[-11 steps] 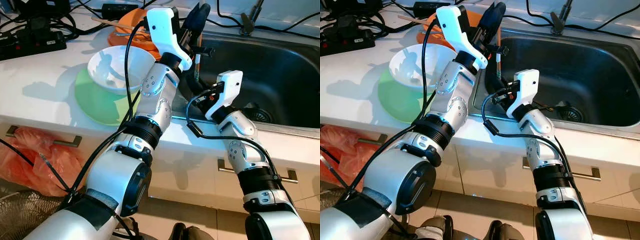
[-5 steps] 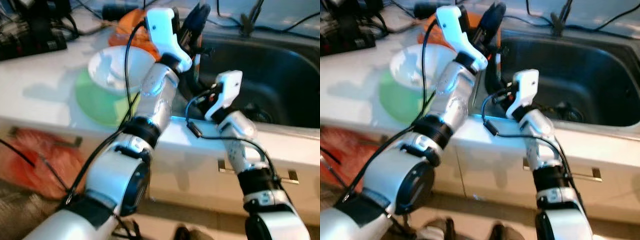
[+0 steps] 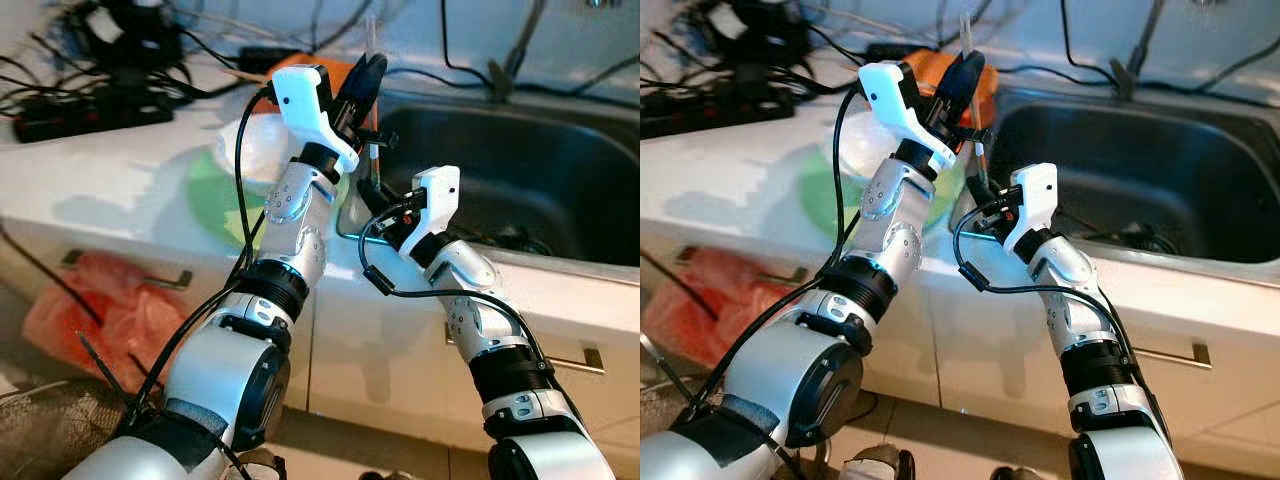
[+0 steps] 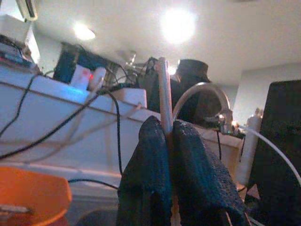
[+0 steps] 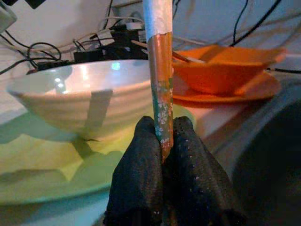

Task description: Kitchen organization

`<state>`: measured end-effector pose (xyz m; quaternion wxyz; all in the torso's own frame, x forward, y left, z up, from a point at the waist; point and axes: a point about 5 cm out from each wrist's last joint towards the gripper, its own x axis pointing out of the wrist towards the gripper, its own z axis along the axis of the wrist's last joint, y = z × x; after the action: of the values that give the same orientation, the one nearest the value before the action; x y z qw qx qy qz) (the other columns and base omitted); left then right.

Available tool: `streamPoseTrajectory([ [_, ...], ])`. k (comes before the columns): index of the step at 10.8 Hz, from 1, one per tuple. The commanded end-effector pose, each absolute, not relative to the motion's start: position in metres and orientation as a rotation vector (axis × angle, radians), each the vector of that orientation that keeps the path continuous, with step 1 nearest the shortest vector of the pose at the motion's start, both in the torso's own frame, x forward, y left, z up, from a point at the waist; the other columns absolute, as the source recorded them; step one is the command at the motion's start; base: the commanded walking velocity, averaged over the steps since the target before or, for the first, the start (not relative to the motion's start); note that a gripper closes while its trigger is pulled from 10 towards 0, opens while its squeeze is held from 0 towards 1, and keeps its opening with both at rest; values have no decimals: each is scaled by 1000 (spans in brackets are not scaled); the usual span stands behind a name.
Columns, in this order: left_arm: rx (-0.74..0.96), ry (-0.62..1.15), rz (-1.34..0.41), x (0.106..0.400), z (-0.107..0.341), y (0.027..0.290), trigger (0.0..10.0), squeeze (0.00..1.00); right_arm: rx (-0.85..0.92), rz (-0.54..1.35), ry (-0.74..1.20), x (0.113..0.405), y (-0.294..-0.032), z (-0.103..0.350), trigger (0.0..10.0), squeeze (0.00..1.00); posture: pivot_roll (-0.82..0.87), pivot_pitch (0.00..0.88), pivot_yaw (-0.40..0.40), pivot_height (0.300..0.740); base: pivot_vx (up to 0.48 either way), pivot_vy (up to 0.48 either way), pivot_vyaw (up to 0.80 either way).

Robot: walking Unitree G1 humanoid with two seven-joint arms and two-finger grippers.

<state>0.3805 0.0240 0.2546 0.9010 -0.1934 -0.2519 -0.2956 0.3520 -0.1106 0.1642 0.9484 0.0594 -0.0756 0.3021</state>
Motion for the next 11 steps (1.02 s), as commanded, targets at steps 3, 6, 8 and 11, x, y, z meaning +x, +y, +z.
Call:
streamPoseTrajectory([
  [3,-548,-517,-867,340,289,-74,10000,0,152,539,-300,358,-127,198,0,0,114,150,-17,740,0,0,0],
  [6,-548,-517,-867,340,289,-74,10000,0,152,539,-300,358,-127,198,0,0,114,150,-17,740,0,0,0],
  [8,-548,-517,-867,340,289,-74,10000,0,152,539,-300,358,-127,198,0,0,114,150,-17,740,0,0,0],
  [11,-548,-517,-867,340,289,-74,10000,0,152,539,-300,358,-127,198,0,0,114,150,-17,740,0,0,0],
])
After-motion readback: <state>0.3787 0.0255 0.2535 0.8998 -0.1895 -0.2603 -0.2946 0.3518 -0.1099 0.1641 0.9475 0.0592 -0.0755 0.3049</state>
